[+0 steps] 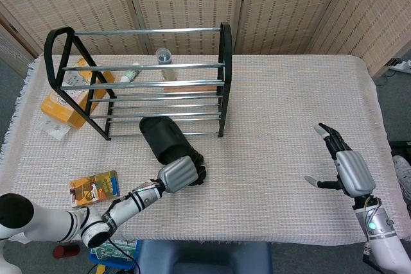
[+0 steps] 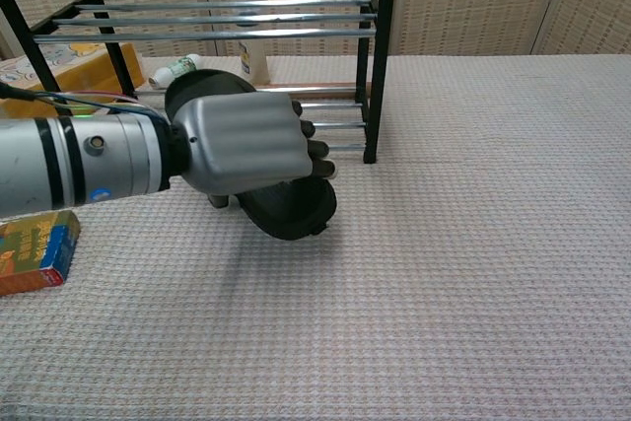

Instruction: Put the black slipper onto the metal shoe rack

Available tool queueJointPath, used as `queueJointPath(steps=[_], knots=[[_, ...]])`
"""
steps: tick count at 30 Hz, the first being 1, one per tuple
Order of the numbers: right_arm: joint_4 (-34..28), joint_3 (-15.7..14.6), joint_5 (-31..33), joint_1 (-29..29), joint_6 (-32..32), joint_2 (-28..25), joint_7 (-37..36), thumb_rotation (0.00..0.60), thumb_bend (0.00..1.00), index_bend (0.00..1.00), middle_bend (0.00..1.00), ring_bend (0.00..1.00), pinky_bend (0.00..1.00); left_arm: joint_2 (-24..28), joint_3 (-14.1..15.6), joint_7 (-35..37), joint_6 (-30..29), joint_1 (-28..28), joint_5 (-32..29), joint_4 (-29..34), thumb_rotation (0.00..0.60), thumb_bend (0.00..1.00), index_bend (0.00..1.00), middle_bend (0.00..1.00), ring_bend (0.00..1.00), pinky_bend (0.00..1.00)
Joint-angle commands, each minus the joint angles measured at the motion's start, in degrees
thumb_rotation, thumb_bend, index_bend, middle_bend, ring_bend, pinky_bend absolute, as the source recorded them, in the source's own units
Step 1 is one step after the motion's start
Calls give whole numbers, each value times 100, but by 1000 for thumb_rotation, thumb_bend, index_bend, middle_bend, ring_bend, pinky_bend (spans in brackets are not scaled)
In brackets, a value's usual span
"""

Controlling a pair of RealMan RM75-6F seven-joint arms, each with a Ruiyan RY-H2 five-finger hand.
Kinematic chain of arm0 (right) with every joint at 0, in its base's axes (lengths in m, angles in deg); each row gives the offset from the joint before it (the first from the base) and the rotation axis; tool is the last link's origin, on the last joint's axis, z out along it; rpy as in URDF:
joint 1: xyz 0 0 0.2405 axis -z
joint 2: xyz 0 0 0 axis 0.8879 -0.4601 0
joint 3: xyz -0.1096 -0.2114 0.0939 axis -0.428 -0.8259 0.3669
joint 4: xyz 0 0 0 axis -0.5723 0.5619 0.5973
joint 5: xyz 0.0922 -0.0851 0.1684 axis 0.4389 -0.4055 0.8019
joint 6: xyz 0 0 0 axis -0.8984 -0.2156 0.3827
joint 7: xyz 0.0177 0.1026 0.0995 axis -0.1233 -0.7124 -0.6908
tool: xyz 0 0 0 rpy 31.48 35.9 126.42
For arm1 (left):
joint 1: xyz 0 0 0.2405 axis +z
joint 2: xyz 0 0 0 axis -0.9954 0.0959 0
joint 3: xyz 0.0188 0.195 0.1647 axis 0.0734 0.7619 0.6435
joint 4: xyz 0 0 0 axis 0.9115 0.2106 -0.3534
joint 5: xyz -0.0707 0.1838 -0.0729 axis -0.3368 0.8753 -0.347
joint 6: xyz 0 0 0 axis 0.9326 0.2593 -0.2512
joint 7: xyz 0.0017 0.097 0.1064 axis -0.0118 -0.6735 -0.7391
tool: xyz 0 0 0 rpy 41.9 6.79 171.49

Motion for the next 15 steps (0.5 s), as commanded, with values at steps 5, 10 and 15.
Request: queueJointPath(steps=[5,10,15], knots=[[-35,-9,-1,38,29,-20,38,600,42,0,3,8,210,48,-81,487,593,-81,484,-669,600,229,475,464,315,374],[-42,-9,17,66,46,-26,46,600,42,0,3,8,210,36,-150,763,892,-139,739,-1008,600,229,473,447,308,373],[-21,-10,35,72,20,-15,38,600,42,0,3,8,210,45,-243,1062,1097,-158,942,-1270,600,229,464,436,307,374]])
